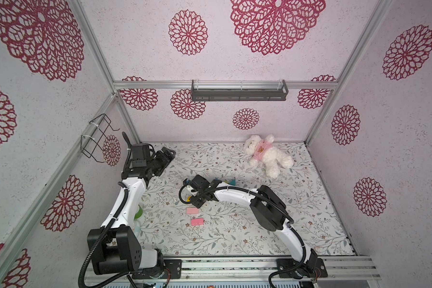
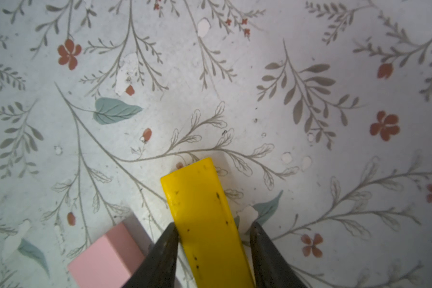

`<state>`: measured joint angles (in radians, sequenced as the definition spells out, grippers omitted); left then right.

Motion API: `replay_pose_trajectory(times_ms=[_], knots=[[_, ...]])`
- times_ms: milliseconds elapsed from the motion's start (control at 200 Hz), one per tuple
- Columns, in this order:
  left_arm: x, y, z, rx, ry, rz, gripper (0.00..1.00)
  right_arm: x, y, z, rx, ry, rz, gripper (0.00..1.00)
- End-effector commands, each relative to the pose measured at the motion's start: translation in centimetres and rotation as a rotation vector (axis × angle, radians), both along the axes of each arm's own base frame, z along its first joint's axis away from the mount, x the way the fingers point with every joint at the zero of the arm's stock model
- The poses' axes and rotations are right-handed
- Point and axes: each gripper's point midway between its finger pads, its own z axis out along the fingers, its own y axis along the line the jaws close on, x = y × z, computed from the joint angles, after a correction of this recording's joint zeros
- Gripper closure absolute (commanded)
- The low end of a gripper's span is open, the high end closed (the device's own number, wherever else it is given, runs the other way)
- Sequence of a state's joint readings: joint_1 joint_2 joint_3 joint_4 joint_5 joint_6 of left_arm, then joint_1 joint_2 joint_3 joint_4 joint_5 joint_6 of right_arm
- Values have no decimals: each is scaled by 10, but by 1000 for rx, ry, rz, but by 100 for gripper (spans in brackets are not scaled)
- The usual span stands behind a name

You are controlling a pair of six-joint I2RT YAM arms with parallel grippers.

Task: Assemble a carrot with building blocks
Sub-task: Pick up the building block from the center of the board.

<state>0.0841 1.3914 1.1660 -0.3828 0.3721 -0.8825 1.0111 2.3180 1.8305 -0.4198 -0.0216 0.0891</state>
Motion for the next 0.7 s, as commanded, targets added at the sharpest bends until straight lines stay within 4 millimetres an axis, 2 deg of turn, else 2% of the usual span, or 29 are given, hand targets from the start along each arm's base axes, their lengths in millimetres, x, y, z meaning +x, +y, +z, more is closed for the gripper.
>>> replay_pose_trajectory(times_ms=[0,175,370,460,586,696], knots=[[0,2,5,11,-15,-1,11,3,-9,6,-10,-18,-9,61],[0,4,5,10,-13,3,11,3,-10,27,43,-47,-31,66],[1,4,4,11,-11,5,11,8,-13,62,98,-101,-59,66],[1,5,3,10,-8,6,11,7,-18,71,102,-116,-67,66],[1,5,3,11,-9,5,11,3,-37,81,90,-141,-86,66],[2,4,2,9,-7,5,11,-4,-64,84,66,-155,-102,65]])
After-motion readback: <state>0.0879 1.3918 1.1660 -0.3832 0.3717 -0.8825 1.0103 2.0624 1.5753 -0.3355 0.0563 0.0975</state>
